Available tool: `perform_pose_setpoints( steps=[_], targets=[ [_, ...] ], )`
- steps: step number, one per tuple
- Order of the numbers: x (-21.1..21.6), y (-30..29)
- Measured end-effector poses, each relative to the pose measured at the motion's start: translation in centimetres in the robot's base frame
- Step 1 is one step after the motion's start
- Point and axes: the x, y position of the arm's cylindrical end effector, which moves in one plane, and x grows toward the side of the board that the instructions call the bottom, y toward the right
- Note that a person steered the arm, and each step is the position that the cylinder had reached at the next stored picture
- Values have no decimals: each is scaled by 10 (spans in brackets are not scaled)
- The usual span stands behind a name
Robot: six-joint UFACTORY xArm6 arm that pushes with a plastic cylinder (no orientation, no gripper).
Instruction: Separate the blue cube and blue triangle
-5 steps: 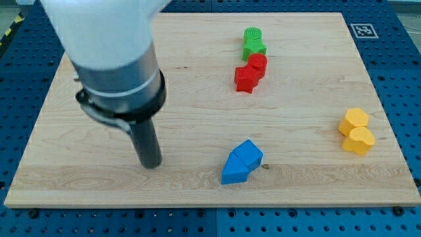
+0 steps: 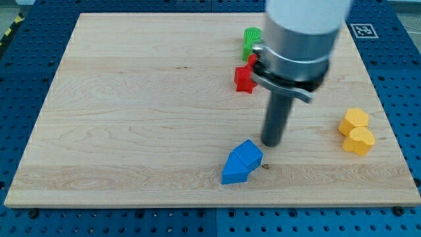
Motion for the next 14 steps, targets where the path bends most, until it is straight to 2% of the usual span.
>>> perform_pose_setpoints(
  steps=[1,2,5,6,7,10,12,14],
  targets=[
    [22,18],
    [39,6],
    [58,-61],
    [64,-60],
    [84,-29],
    [84,-72],
    [75,-78],
    [70,-116]
  ],
)
